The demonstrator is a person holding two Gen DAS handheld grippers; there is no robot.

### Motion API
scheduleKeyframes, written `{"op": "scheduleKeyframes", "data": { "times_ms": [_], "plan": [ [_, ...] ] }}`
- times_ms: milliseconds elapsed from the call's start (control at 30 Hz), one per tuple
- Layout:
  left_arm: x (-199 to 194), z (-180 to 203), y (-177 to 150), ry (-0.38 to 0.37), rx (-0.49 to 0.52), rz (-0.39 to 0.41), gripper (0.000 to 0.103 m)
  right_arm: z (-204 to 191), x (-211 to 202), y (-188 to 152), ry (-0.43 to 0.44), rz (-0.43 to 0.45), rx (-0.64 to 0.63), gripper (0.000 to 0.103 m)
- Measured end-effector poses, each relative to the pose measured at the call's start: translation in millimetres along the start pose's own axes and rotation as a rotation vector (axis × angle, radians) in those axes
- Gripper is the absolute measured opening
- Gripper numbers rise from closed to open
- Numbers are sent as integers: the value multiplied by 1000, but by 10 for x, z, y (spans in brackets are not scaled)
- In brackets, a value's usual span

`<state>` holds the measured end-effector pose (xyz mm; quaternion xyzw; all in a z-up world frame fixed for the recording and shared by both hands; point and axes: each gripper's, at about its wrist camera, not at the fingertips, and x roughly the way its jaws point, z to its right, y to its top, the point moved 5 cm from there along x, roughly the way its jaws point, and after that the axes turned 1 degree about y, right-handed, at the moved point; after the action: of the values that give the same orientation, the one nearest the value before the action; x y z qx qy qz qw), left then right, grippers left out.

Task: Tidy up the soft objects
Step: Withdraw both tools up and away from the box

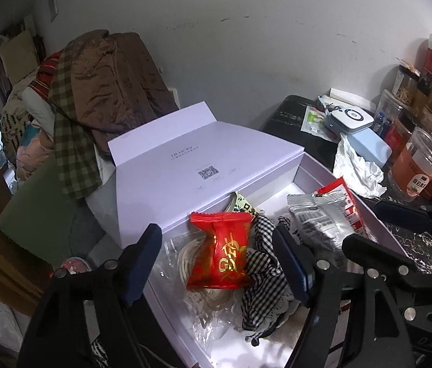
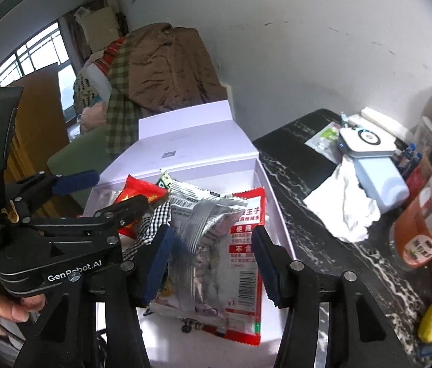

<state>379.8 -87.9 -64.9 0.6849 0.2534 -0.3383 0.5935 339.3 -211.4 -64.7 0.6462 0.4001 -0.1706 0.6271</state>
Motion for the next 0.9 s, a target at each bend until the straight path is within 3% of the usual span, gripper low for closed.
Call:
{"op": "scheduleKeyframes", "data": {
  "times_ms": [433,900],
  "plan": [
    [-664,-60,196,13,0,124,74,-165,-540,181,-42,95,-35,54],
    [-1616,-152,221,24,-2,284,74,-506,-1421,302,-64,266,-91,54]
  ]
}}
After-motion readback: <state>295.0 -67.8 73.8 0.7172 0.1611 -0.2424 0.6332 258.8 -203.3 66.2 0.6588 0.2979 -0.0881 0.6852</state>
